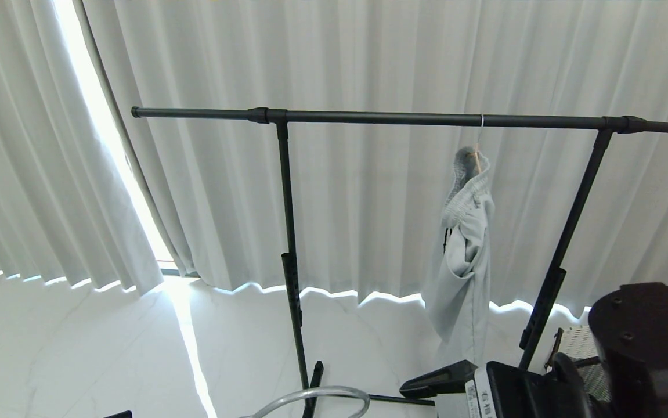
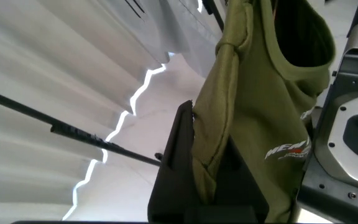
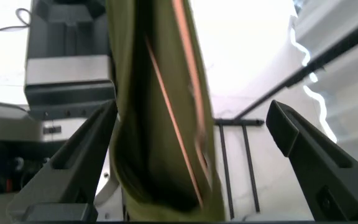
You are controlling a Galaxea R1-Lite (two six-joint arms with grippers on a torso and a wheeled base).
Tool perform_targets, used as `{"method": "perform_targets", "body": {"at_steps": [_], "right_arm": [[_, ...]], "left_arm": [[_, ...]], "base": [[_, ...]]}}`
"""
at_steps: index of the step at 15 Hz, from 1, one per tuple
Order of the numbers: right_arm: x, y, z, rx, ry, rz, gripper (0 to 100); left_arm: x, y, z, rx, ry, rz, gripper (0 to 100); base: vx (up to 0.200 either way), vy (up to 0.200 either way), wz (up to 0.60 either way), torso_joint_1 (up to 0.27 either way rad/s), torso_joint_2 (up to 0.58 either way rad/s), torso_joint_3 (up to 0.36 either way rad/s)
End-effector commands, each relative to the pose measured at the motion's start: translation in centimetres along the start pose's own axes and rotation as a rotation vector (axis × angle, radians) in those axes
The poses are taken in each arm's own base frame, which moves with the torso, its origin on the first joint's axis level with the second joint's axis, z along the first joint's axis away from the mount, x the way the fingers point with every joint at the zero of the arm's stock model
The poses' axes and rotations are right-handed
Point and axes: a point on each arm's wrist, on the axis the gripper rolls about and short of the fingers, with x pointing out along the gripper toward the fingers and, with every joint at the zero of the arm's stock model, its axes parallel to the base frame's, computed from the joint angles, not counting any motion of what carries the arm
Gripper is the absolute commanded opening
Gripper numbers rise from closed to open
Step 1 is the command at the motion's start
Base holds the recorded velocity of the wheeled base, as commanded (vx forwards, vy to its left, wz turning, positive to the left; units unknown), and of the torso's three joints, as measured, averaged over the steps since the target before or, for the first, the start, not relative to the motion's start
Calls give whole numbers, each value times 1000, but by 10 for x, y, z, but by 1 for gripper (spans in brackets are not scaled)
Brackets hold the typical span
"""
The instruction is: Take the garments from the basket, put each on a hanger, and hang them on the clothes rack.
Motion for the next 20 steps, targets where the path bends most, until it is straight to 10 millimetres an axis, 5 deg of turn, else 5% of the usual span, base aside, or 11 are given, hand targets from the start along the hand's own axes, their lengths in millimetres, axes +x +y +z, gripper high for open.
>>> {"method": "perform_targets", "body": {"at_steps": [1, 13, 14, 20], "right_arm": [[18, -3, 0, 8, 34, 17, 100], [26, -11, 2, 29, 21, -6, 100], [26, -12, 2, 31, 22, -10, 0], [29, -16, 2, 25, 7, -51, 0]], "left_arm": [[2, 0, 2, 0, 2, 0, 0], [0, 3, 8, -12, -24, 12, 0], [1, 4, 9, -15, -36, 17, 0], [8, 4, 13, -19, -52, 25, 0]], "base": [[0, 0, 0, 0, 0, 0], [0, 0, 0, 0, 0, 0], [0, 0, 0, 0, 0, 0], [0, 0, 0, 0, 0, 0]]}}
